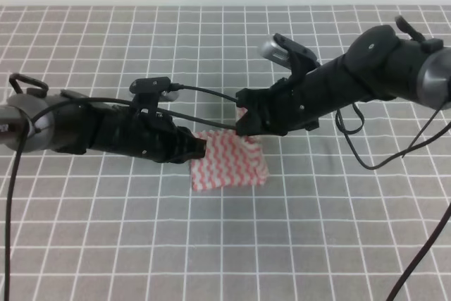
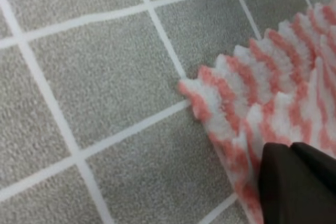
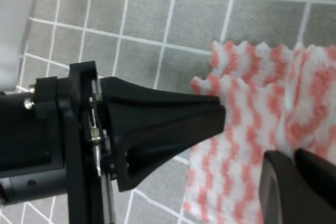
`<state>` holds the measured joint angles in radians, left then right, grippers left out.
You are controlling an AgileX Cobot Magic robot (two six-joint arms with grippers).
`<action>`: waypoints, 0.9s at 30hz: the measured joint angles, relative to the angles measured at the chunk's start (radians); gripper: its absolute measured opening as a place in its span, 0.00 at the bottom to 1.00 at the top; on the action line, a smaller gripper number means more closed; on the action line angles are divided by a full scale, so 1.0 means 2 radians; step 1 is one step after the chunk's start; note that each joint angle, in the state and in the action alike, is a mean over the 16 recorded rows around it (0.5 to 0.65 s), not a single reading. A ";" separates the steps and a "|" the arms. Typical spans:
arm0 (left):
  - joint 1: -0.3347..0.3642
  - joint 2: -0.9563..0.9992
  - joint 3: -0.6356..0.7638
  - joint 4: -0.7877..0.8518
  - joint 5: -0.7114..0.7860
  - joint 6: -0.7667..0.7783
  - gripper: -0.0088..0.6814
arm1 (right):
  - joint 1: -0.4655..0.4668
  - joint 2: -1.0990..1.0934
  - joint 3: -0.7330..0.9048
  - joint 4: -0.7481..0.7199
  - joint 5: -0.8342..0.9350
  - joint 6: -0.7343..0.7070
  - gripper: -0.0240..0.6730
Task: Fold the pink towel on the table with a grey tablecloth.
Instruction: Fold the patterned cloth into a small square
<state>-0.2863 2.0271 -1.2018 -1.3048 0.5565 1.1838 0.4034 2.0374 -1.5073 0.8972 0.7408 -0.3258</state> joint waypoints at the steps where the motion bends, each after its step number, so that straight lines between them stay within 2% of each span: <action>1: 0.000 0.000 0.000 0.000 0.001 0.000 0.01 | 0.003 0.000 -0.001 0.000 -0.002 0.000 0.01; 13: 0.001 0.000 0.000 0.000 0.008 0.000 0.01 | 0.025 0.012 -0.004 0.008 -0.020 -0.008 0.02; 27: 0.015 -0.001 0.000 0.000 0.027 0.001 0.01 | 0.027 0.018 -0.004 0.012 -0.023 -0.012 0.01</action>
<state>-0.2561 2.0255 -1.2018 -1.3048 0.6097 1.1852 0.4566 2.0737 -1.5151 0.9210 0.6943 -0.3495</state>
